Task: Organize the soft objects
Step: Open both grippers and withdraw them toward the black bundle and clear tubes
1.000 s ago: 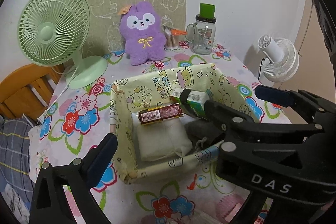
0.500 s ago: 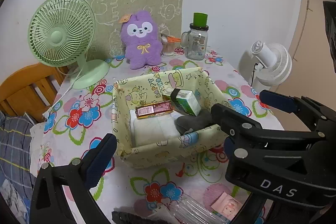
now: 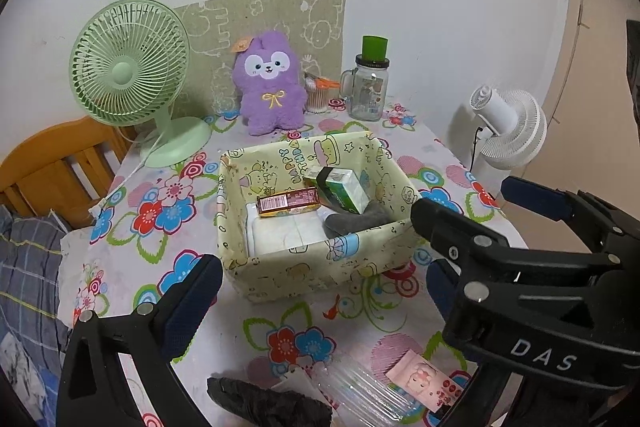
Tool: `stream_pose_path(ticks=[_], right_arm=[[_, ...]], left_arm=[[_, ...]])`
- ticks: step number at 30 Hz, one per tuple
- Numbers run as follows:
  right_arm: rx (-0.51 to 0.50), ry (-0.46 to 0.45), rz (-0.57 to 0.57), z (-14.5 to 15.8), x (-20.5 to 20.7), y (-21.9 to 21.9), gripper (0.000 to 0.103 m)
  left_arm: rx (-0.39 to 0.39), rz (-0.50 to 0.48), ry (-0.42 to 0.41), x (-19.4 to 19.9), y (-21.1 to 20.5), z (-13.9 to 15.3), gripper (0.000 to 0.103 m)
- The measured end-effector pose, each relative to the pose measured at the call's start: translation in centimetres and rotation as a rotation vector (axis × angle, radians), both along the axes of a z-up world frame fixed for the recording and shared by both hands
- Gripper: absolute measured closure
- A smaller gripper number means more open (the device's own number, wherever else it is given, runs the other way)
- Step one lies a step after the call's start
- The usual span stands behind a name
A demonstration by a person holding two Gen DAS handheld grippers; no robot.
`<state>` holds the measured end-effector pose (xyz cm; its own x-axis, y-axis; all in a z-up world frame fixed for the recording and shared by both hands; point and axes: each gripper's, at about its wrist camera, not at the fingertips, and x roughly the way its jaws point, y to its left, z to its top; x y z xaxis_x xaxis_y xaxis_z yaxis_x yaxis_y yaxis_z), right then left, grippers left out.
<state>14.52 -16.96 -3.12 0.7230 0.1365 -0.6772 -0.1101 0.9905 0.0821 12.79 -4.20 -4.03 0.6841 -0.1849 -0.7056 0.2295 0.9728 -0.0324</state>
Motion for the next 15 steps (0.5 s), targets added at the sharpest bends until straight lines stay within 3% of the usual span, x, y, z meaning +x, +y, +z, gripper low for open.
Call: stream_pose_path(ticks=[15], right_arm=[[-0.019, -0.018, 0.010, 0.1, -3.3, -0.4, 0.012]], left_arm=[[-0.002, -0.001, -0.005, -2.8, -0.1, -0.2, 0.000]])
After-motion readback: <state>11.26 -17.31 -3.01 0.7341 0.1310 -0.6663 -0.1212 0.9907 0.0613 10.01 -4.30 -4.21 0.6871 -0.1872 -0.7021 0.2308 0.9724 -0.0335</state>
